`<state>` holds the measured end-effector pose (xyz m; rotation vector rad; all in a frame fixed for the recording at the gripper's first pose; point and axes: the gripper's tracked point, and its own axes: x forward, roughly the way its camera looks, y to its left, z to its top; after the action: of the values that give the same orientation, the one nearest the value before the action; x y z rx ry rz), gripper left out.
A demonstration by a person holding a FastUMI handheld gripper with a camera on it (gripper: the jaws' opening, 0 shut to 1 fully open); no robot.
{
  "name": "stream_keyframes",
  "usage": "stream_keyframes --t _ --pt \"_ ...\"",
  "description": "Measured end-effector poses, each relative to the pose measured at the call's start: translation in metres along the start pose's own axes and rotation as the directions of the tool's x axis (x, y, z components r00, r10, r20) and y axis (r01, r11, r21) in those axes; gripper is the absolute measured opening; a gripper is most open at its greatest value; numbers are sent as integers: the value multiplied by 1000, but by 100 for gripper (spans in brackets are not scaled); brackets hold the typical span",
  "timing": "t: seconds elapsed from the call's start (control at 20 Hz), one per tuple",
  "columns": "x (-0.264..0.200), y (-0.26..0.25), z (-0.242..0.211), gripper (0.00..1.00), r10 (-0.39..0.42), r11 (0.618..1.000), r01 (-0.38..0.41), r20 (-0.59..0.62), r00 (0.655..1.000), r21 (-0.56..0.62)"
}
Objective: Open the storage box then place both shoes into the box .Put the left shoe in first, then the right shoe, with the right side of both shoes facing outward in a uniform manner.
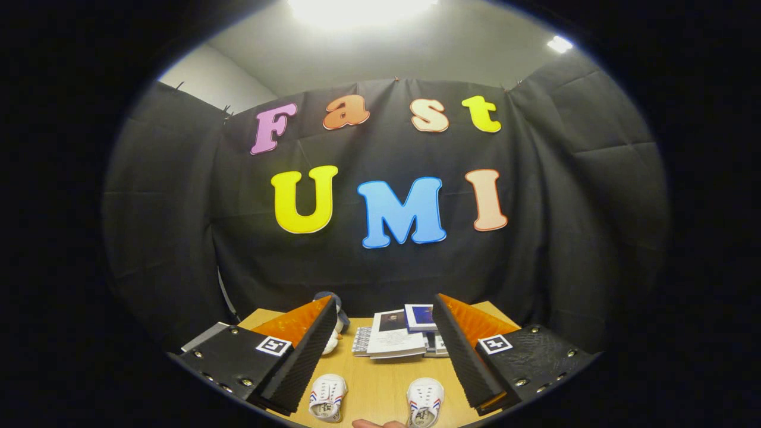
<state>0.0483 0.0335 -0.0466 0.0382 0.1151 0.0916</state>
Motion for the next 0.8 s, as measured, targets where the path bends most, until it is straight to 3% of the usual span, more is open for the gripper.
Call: stream_keyframes --t 0.2,0.4,0.65,0.8 --pt "21 24 -36 99 96 993 -88 -105 990 80" --pt "39 51 -75 99 194 973 -161 -210 958 164" --pt "59 101 -125 98 385 902 -282 -314 868 326" --pt "66 138 -153 99 511 825 -321 -371 775 466"
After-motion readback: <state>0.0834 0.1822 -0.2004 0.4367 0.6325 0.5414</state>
